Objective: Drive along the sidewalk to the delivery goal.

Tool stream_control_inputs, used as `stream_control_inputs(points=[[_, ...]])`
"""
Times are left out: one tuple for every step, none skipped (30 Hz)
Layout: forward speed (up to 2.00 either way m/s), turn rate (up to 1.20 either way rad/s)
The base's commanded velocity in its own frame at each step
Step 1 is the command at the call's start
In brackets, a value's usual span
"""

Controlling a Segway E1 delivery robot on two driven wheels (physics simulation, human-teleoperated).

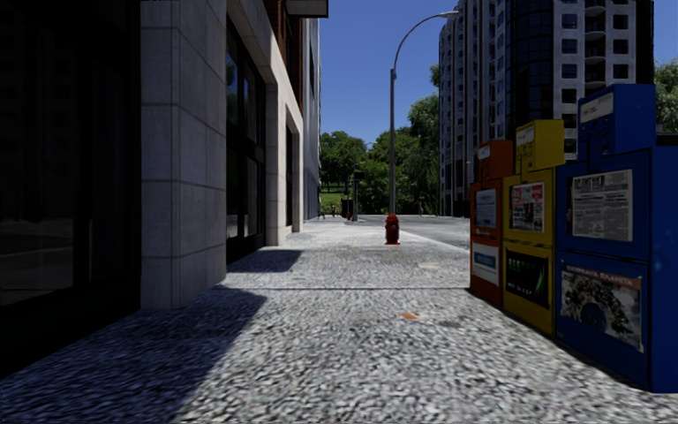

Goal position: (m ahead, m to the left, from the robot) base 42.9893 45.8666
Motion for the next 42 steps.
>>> stream_control_inputs(points=[[1.49, 0.0], [1.49, 0.0], [1.49, 0.0], [1.49, 0.0], [1.49, 0.0], [1.49, 0.0], [1.49, 0.0], [1.49, 0.0], [1.49, 0.0], [1.49, 0.0], [1.49, 0.0], [1.49, 0.0], [1.49, 0.0], [1.49, 0.0], [1.49, 0.0], [1.49, 0.0], [1.49, 0.0], [1.49, 0.0], [1.49, 0.0], [1.49, 0.0], [1.49, 0.0], [1.49, 0.0], [1.49, 0.0], [1.49, 0.0], [1.49, 0.0], [1.49, 0.0], [1.49, 0.0], [1.49, 0.0], [1.49, 0.0], [1.49, 0.0], [1.49, 0.0], [1.49, 0.0], [1.49, 0.0], [1.49, 0.0], [1.49, 0.0], [1.49, 0.0], [1.49, 0.0], [1.49, 0.0], [1.49, 0.0], [1.49, 0.0], [1.49, 0.0], [1.49, 0.0]])
